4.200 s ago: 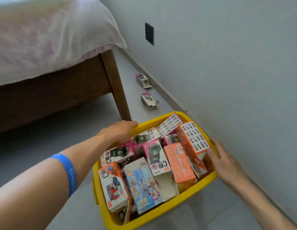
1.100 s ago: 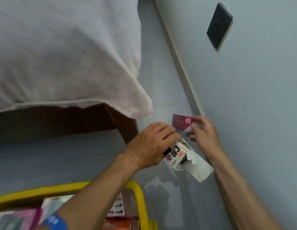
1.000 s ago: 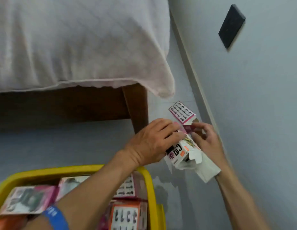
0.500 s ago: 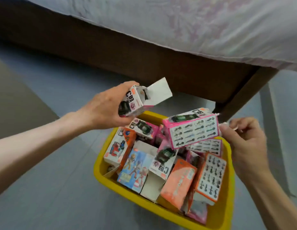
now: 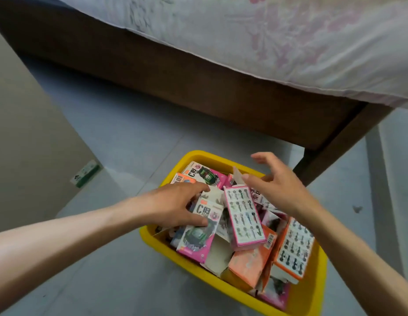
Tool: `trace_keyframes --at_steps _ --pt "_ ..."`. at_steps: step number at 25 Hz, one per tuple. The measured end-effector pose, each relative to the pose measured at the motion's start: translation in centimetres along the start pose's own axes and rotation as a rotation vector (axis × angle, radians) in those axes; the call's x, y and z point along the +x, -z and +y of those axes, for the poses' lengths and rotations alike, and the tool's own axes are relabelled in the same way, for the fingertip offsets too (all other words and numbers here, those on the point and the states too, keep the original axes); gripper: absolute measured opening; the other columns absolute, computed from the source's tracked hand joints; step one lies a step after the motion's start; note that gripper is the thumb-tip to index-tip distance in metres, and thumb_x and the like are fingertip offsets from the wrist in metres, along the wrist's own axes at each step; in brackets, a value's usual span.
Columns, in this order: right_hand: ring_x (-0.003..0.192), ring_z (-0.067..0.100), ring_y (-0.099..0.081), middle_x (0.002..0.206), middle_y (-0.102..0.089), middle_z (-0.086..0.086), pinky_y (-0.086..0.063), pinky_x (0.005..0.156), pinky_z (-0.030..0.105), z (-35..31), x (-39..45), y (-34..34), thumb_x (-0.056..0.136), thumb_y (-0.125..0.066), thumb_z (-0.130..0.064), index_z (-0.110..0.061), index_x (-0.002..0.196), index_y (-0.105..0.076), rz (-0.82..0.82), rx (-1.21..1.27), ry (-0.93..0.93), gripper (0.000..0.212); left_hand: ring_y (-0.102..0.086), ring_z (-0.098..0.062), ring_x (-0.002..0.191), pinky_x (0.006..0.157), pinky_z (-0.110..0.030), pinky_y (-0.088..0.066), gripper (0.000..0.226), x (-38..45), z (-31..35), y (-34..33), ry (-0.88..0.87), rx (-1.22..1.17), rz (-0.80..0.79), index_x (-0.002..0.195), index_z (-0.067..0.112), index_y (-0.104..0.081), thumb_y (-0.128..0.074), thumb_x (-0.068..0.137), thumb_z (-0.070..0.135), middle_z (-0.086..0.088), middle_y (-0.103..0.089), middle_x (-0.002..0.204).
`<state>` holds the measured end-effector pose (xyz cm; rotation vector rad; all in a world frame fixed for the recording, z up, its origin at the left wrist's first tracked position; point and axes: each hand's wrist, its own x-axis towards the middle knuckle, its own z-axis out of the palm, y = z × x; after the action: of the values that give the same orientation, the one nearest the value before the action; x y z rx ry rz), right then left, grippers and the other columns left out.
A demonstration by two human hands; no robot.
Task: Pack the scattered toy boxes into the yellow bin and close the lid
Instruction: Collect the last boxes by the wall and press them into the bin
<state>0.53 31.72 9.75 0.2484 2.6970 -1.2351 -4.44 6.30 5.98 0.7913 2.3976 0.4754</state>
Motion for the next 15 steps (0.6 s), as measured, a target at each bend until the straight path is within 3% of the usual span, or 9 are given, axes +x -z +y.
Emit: trace_keyframes --at_steps 3,5,8,11,13,15 --pt "0.112 0.009 -0.058 0.147 -0.044 -0.017 -0.052 0.081 0.033 -0.2 -3.4 -2.0 0.055 -0.051 -0.095 -0.058 0.138 -0.023 -0.145 -0.188 -0.016 0.095 -0.054 -0.011 0.119 0.096 -0.033 -0.049 0.076 0.8 0.5 -1.2 0.043 -0.028 0.006 0.144 0.043 -0.034 -0.064 0.079 0.07 0.014 -0.052 0.142" --pt "0.116 0.017 -0.06 0.152 -0.042 -0.01 -0.054 0.084 0.039 0.0 -3.8 -4.3 0.062 -0.062 -0.079 -0.056 0.147 0.0 -0.151 -0.346 0.057 0.107 -0.059 -0.008 0.112 0.091 -0.031 -0.052 0.069 1.4 0.2 -1.0 0.046 -0.032 -0.009 0.139 0.042 -0.041 -0.068 0.08 0.064 0.015 -0.059 0.134" --pt "0.078 0.009 -0.066 0.111 -0.062 -0.007 -0.058 0.061 0.032 1.1 -1.7 -2.5 0.072 -0.077 -0.04 -0.051 0.149 0.004 -0.031 -0.194 0.044 0.113 -0.061 0.006 0.09 0.071 -0.015 -0.049 0.058 1.7 -0.3 -0.1 0.03 -0.102 -0.053 0.126 0.047 -0.046 -0.074 0.077 0.061 0.023 -0.063 0.11" --pt "0.084 0.008 -0.059 0.119 -0.053 -0.009 -0.053 0.067 0.03 2.7 1.7 1.2 0.07 -0.076 -0.041 -0.04 0.149 -0.016 -0.1 -0.41 0.065 0.099 -0.061 0.007 0.087 0.065 -0.01 -0.046 0.059 1.5 -0.8 -0.2 0.032 -0.183 -0.074 0.123 0.052 -0.046 -0.073 0.073 0.067 0.025 -0.062 0.105" --pt "0.087 0.009 -0.055 0.118 -0.052 -0.009 -0.052 0.07 0.031 3.5 3.0 1.2 0.073 -0.075 -0.043 -0.038 0.13 -0.034 -0.197 -0.516 0.123 0.071 -0.062 0.01 0.087 0.062 -0.01 -0.048 0.061 1.5 -0.7 0.1 0.01 -0.213 -0.07 0.122 0.05 -0.049 -0.073 0.069 0.071 0.023 -0.064 0.106" --pt "0.086 0.011 -0.053 0.108 -0.049 -0.012 -0.044 0.063 0.031 4.2 3.7 -0.2 0.082 -0.067 -0.05 -0.042 0.107 -0.034 -0.222 -0.586 0.236 0.042 -0.062 0.01 0.083 0.057 -0.012 -0.049 0.061 1.6 -0.7 0.7 0.01 -0.285 0.011 0.118 0.047 -0.056 -0.067 0.066 0.078 0.021 -0.066 0.1"
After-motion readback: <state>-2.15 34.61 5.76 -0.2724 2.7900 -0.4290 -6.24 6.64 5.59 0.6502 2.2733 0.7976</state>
